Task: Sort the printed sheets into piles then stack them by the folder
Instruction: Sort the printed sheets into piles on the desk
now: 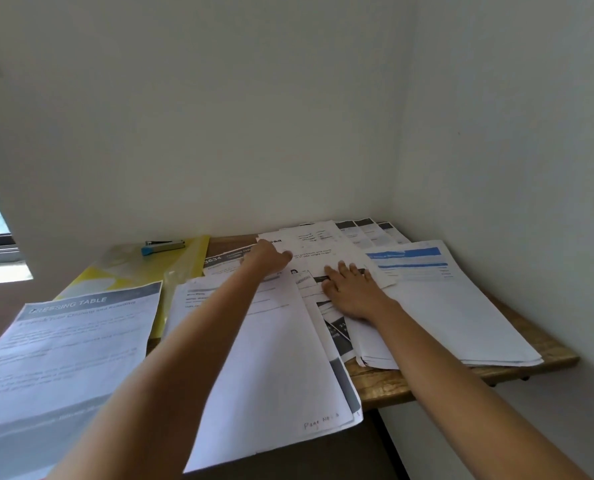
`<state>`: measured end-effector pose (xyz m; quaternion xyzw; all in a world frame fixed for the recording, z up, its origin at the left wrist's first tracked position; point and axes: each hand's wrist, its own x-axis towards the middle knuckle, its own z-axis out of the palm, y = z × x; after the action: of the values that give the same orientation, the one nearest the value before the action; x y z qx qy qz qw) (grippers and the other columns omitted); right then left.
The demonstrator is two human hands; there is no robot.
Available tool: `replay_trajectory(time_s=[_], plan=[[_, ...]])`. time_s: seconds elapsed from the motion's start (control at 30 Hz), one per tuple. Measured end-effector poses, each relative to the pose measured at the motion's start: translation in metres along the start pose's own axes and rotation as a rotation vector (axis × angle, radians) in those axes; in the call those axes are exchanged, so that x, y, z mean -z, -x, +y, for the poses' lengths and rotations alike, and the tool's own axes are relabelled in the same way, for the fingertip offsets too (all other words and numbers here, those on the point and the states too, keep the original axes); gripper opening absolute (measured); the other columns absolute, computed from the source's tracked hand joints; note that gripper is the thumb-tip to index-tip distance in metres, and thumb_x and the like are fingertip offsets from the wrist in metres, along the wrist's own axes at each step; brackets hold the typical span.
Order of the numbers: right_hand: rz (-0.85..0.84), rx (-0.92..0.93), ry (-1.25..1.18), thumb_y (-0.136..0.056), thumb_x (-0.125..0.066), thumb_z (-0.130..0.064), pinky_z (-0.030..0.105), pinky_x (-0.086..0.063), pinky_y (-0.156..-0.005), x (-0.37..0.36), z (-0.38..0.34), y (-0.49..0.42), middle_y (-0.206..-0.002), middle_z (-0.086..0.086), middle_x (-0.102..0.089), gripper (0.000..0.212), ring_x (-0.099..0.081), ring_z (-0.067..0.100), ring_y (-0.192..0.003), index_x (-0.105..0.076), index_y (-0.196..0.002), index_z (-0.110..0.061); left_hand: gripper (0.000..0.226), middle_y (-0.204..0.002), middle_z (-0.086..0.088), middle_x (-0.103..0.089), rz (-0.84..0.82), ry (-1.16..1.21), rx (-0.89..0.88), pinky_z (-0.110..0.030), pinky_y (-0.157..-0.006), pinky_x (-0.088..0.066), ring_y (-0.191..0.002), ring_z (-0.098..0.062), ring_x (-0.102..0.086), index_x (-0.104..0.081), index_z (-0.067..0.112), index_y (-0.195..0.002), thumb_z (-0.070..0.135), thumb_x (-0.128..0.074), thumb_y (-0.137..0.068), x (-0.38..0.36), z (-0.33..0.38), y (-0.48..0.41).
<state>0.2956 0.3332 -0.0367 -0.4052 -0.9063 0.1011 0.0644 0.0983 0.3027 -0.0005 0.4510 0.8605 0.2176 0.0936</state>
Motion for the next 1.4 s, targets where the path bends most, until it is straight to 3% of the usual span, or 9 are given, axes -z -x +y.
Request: replay_trajectory(time_s=[0.2, 0.3, 0.43, 0.5, 0.67, 0.87, 1.0, 1.23, 1.4], plan=[[-0.008, -0.048, 0.008, -0.102, -0.015, -0.041, 0.042, 0.005, -0.118, -0.003, -0.003, -0.008, -0.16, 0.009, 0.002, 0.055, 0.003, 0.026, -0.147, -0.006, -0.153, -0.022, 0.069, -0.133, -0.016, -0.053, 0.089, 0.204, 0.033, -0.045, -0.104, -0.04, -0.121, -0.033, -0.051, -0.037, -0.003, -0.137, 0.035, -0.066, -0.086, -0.016, -0.002, -0.022], [0.003, -0.066, -0.004, -0.102, -0.015, -0.041, 0.042, 0.005, -0.118, -0.004, -0.002, -0.009, -0.16, 0.009, 0.002, 0.055, 0.003, 0.026, -0.147, -0.006, -0.153, -0.022, 0.048, -0.122, -0.012, -0.062, 0.199, 0.365, 0.007, -0.033, -0.083, -0.051, -0.103, -0.028, -0.062, -0.051, 0.002, -0.124, 0.018, -0.068, -0.082, -0.021, -0.003, -0.023], [0.02, -0.086, -0.017, -0.102, -0.016, -0.041, 0.043, 0.005, -0.118, -0.005, -0.001, -0.007, -0.16, 0.012, 0.002, 0.056, 0.003, 0.027, -0.147, -0.006, -0.153, -0.02, 0.043, -0.123, -0.013, -0.061, 0.296, 0.511, -0.01, -0.021, -0.051, -0.045, -0.104, -0.028, -0.062, -0.051, 0.002, -0.124, -0.001, -0.063, -0.083, -0.023, 0.002, -0.014], [0.025, -0.102, -0.023, -0.102, -0.016, -0.041, 0.043, 0.006, -0.118, -0.006, -0.001, -0.007, -0.16, 0.012, 0.003, 0.056, 0.004, 0.028, -0.147, -0.006, -0.153, -0.02, 0.046, -0.12, -0.012, -0.063, 0.338, 0.565, -0.015, -0.017, -0.046, -0.04, -0.101, -0.026, -0.062, -0.052, 0.002, -0.126, -0.005, -0.064, -0.082, -0.023, 0.004, -0.013], [0.03, -0.137, -0.031, -0.102, -0.015, -0.043, 0.044, 0.007, -0.117, -0.005, -0.002, -0.007, -0.159, 0.014, 0.006, 0.058, 0.006, 0.028, -0.147, -0.004, -0.153, -0.018, 0.038, -0.108, -0.011, -0.066, 0.382, 0.68, 0.012, -0.015, -0.062, -0.046, -0.086, -0.016, -0.061, -0.059, 0.007, -0.117, 0.003, -0.071, -0.081, -0.021, 0.006, -0.02], [0.055, -0.155, -0.041, -0.101, -0.015, -0.045, 0.045, 0.008, -0.117, -0.005, -0.001, -0.008, -0.159, 0.015, 0.007, 0.06, 0.007, 0.029, -0.147, -0.001, -0.153, -0.017, 0.017, -0.088, -0.003, -0.066, 0.419, 0.767, 0.008, -0.026, -0.084, -0.052, -0.081, -0.015, -0.061, -0.067, 0.006, -0.1, 0.008, -0.07, -0.084, -0.024, 0.013, -0.022], [0.087, -0.167, -0.062, -0.102, -0.017, -0.043, 0.046, 0.008, -0.116, -0.004, -0.001, -0.007, -0.159, 0.015, 0.007, 0.06, 0.008, 0.029, -0.147, -0.001, -0.153, -0.016, 0.006, -0.077, 0.004, -0.062, 0.448, 0.831, 0.026, -0.029, -0.082, -0.052, -0.079, -0.015, -0.059, -0.066, 0.011, -0.091, 0.013, -0.069, -0.086, -0.023, 0.017, -0.025], [0.126, -0.192, -0.108, -0.102, -0.018, -0.041, 0.046, 0.011, -0.115, -0.003, -0.002, -0.008, -0.159, 0.014, 0.008, 0.06, 0.011, 0.027, -0.146, 0.001, -0.152, -0.015, 0.016, -0.091, -0.001, -0.063, 0.438, 0.84, 0.04, -0.025, -0.075, -0.04, -0.086, -0.015, -0.054, -0.065, 0.011, -0.104, 0.02, -0.061, -0.092, -0.016, 0.024, -0.033], [0.167, -0.211, -0.135, -0.102, -0.018, -0.041, 0.045, 0.011, -0.115, -0.003, -0.001, -0.009, -0.158, 0.014, 0.01, 0.061, 0.013, 0.027, -0.146, 0.002, -0.152, -0.014, 0.009, -0.088, 0.0, -0.066, 0.398, 0.949, 0.064, -0.032, -0.079, -0.053, -0.083, -0.017, -0.06, -0.065, 0.016, -0.096, 0.023, -0.061, -0.091, -0.009, 0.028, -0.043]])
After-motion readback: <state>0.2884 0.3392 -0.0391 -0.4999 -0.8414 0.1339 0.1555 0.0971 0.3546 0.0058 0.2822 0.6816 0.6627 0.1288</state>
